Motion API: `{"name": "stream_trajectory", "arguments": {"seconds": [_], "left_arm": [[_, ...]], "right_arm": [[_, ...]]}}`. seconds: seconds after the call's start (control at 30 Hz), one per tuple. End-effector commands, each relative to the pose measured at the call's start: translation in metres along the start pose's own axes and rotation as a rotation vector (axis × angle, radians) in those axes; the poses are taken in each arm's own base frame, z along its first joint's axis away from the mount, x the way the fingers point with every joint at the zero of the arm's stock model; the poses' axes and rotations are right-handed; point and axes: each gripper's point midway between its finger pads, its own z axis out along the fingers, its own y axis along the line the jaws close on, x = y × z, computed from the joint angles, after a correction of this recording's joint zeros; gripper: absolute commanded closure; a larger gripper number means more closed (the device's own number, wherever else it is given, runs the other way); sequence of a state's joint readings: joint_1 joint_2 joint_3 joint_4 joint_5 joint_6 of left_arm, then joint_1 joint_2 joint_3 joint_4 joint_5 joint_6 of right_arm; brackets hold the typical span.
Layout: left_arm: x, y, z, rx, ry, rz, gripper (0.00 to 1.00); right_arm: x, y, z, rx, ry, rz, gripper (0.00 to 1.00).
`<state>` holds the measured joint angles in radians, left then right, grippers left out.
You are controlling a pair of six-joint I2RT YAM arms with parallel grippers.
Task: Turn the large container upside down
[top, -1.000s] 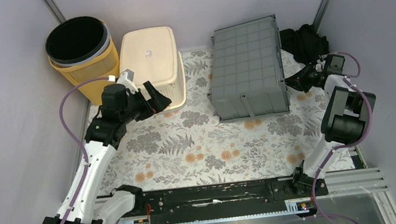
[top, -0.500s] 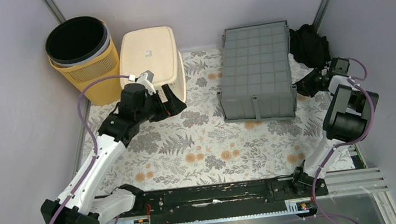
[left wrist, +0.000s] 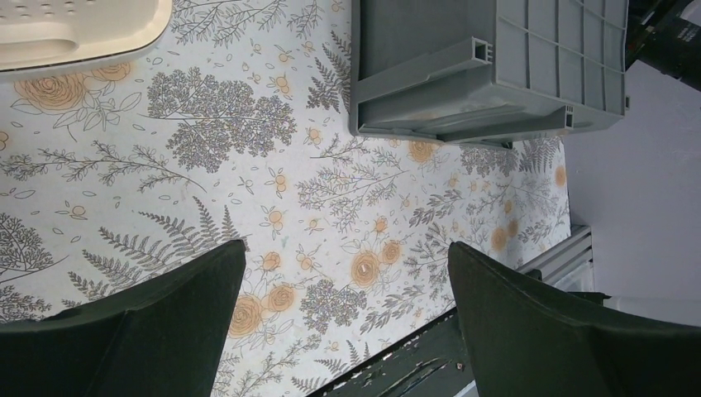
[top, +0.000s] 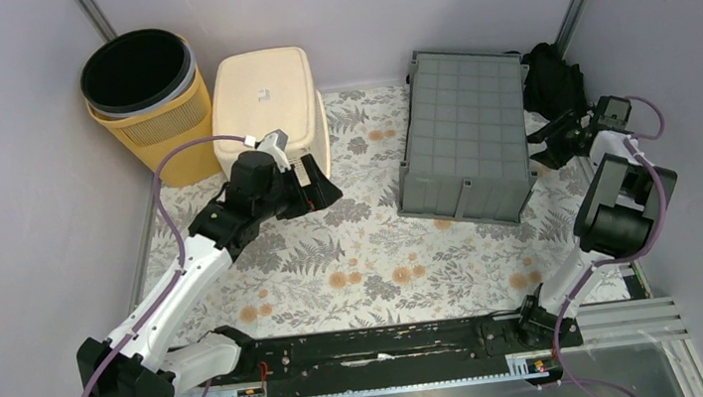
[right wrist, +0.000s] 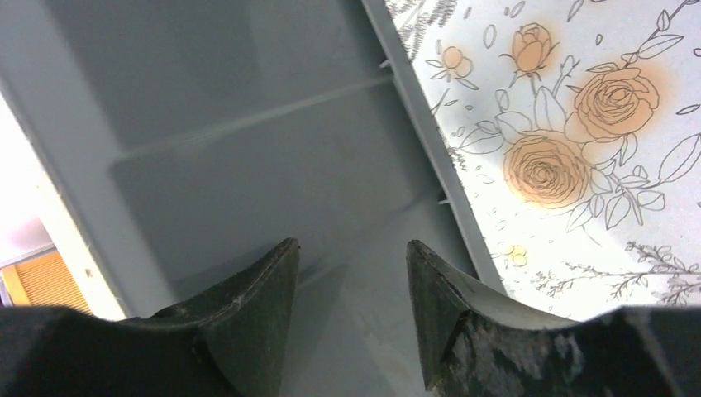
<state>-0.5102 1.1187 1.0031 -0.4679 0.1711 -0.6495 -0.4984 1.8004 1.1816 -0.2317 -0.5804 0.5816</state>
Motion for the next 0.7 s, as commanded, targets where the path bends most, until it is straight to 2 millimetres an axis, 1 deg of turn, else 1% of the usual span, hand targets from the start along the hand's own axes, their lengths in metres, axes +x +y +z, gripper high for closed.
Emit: {"name": "stream_trajectory", "arguments": {"seconds": [0.0, 0.07, 0.13, 0.2, 0.3, 0.37, 0.47, 0.5, 0.53, 0.6, 0.67], "left_arm": [[-0.016, -0.011, -0.003, 0.027, -0.065, 0.02, 0.0], [-0.02, -0.014, -0.005, 0.035, -0.073, 0.029, 0.0], [-0.025, -0.018, -0.009, 0.04, -0.081, 0.038, 0.0], [-0.03, -0.023, -0.015, 0.05, -0.097, 0.048, 0.0], [-0.037, -0.028, -0.025, 0.051, -0.114, 0.061, 0.0], [-0.04, -0.031, -0.032, 0.053, -0.126, 0.068, 0.0], [-0.046, -0.034, -0.043, 0.052, -0.15, 0.078, 0.0], [-0.047, -0.035, -0.046, 0.052, -0.156, 0.081, 0.0], [-0.049, -0.035, -0.048, 0.051, -0.16, 0.084, 0.0], [-0.05, -0.037, -0.051, 0.054, -0.157, 0.09, 0.0], [-0.05, -0.038, -0.054, 0.051, -0.153, 0.094, 0.0]], "right_arm": [[-0.017, 0.053, -0.046, -0.088, -0.121, -0.104, 0.41], [-0.015, 0.078, -0.062, -0.121, -0.149, -0.156, 0.39], [-0.007, 0.103, -0.074, -0.13, -0.154, -0.229, 0.37], [0.005, 0.13, -0.082, -0.141, -0.155, -0.311, 0.36], [0.033, 0.17, -0.089, -0.15, -0.136, -0.455, 0.34], [0.051, 0.189, -0.093, -0.123, -0.121, -0.554, 0.33], [0.094, 0.221, -0.093, -0.196, -0.023, -0.659, 0.32], [0.118, 0.235, -0.092, -0.218, 0.018, -0.72, 0.31], [0.139, 0.245, -0.091, -0.234, 0.055, -0.769, 0.31], [0.183, 0.257, -0.083, -0.25, 0.13, -0.864, 0.31], [0.22, 0.266, -0.073, -0.246, 0.174, -0.948, 0.31]]}}
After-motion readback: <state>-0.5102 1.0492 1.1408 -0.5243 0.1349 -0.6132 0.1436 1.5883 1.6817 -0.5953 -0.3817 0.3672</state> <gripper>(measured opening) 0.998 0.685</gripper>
